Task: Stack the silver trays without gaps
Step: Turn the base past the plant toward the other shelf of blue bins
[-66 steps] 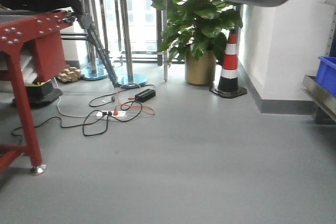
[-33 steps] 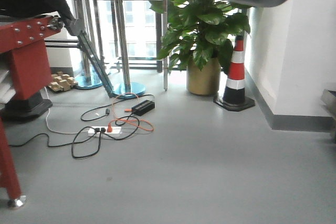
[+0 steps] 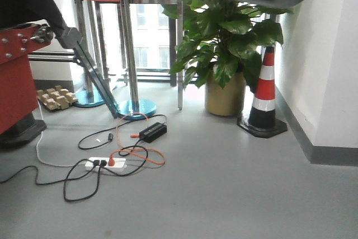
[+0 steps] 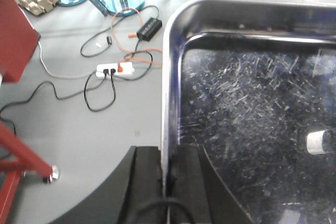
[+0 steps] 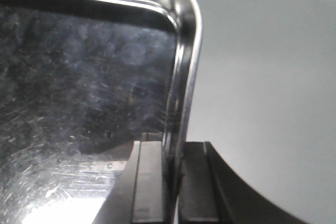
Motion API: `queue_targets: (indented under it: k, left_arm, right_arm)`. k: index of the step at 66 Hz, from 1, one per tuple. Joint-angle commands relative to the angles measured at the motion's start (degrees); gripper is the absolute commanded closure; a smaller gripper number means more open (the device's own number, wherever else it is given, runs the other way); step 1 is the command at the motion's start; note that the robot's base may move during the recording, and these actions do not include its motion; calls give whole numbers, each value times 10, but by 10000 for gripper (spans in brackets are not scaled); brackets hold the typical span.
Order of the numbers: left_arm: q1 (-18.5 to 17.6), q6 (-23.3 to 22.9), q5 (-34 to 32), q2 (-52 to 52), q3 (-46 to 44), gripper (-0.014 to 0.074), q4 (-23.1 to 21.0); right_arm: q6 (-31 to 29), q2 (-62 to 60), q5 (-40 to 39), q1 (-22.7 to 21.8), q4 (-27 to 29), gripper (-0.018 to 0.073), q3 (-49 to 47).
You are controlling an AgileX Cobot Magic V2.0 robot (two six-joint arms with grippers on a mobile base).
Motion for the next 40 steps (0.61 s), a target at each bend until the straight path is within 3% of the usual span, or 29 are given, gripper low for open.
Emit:
queue_targets:
  k: [1, 40]
  left_arm:
    - [-7, 3, -18, -2, -2, 613, 18]
    - [-7, 3, -18, -2, -2, 613, 18]
  right_arm:
    - [-7, -5, -27, 4, -15, 574, -5]
    - [-7, -5, -54, 4, -15, 574, -5]
